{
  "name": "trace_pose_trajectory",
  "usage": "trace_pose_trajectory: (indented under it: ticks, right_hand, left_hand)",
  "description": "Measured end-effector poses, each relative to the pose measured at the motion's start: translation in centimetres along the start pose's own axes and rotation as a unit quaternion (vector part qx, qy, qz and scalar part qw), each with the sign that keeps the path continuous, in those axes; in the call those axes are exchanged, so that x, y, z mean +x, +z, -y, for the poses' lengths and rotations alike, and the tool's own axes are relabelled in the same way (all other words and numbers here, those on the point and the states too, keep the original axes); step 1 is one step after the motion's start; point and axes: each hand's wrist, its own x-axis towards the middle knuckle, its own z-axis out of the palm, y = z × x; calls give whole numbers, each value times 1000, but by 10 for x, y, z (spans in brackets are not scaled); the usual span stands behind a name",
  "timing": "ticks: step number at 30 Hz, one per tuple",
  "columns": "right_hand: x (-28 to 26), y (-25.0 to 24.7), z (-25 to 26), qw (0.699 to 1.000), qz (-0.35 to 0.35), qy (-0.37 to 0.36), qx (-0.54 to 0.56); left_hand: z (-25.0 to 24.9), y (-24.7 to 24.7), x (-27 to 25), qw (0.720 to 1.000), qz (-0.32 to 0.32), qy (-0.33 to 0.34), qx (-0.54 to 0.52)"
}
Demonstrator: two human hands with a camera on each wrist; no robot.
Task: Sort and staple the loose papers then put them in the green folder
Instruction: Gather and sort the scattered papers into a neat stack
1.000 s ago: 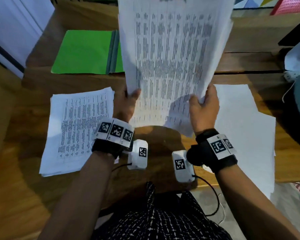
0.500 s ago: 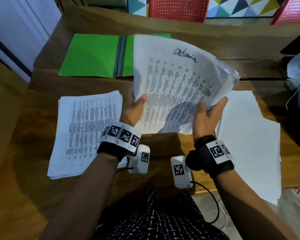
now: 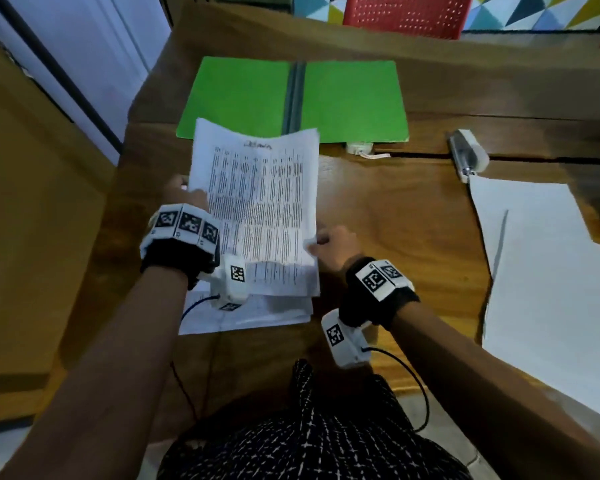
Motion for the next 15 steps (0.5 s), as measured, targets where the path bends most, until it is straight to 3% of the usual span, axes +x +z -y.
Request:
trace_pose_trajectory:
  ticks: [3, 8, 11, 15]
  right_hand:
    - [9, 22, -2, 995, 66, 37, -61]
    - [12, 41, -3, 994, 39, 86, -48]
    - [13, 44, -4, 995, 21, 92, -19]
    - [5, 20, -17, 990, 0, 86, 112]
  left_hand:
    - [29, -6, 1, 998, 22, -33, 44]
    - [56, -3, -15, 958, 67, -142, 240]
    - [55, 10, -18, 965, 92, -157, 190]
    - [46, 24, -29, 976, 151, -104, 118]
